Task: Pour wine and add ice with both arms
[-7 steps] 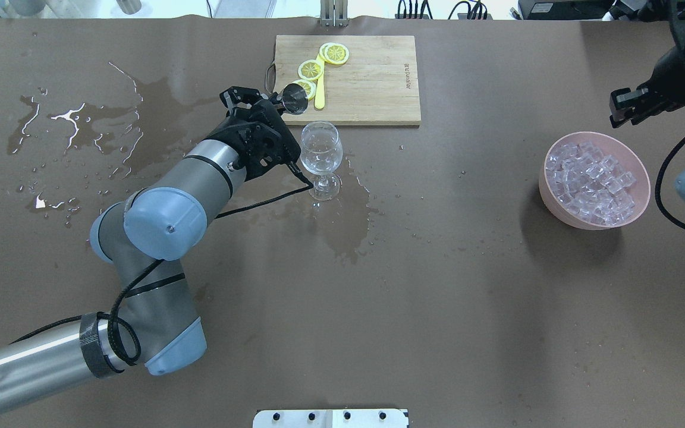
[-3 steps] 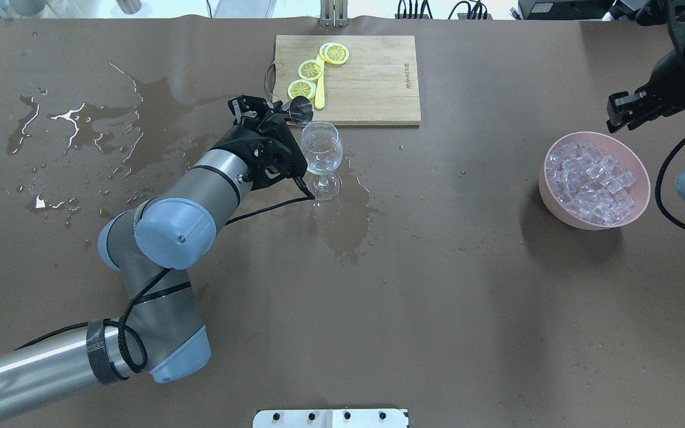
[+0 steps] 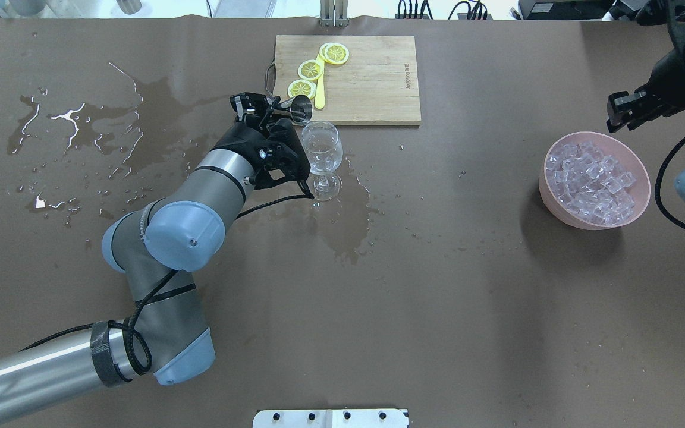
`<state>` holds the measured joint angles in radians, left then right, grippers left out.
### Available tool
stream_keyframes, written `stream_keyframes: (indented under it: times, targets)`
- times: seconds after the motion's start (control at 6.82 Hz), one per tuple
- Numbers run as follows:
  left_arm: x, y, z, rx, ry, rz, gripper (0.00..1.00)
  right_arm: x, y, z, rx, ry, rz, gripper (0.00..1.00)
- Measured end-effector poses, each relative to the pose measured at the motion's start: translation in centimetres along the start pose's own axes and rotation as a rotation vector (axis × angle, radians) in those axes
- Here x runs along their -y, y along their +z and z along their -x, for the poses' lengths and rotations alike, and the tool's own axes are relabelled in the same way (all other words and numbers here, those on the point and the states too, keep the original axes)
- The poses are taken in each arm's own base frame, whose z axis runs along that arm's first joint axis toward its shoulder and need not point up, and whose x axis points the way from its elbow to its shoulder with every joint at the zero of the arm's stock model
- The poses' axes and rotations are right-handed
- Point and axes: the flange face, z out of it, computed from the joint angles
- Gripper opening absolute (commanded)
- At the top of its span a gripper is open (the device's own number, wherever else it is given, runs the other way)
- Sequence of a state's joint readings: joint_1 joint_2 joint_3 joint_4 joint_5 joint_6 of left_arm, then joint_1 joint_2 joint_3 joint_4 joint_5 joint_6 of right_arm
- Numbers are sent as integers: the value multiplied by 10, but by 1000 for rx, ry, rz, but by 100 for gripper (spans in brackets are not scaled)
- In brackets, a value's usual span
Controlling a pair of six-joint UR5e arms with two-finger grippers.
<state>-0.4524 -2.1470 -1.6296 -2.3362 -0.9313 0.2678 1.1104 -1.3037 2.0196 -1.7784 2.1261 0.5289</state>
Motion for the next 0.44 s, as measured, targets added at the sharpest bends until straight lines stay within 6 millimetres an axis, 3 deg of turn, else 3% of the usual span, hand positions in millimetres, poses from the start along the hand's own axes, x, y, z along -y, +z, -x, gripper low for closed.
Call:
stream_keyframes:
  times: [0.44]
  targets:
    - [15,-9,-14,52,133,18,0,-2,-7,-1,-9,28,16,25]
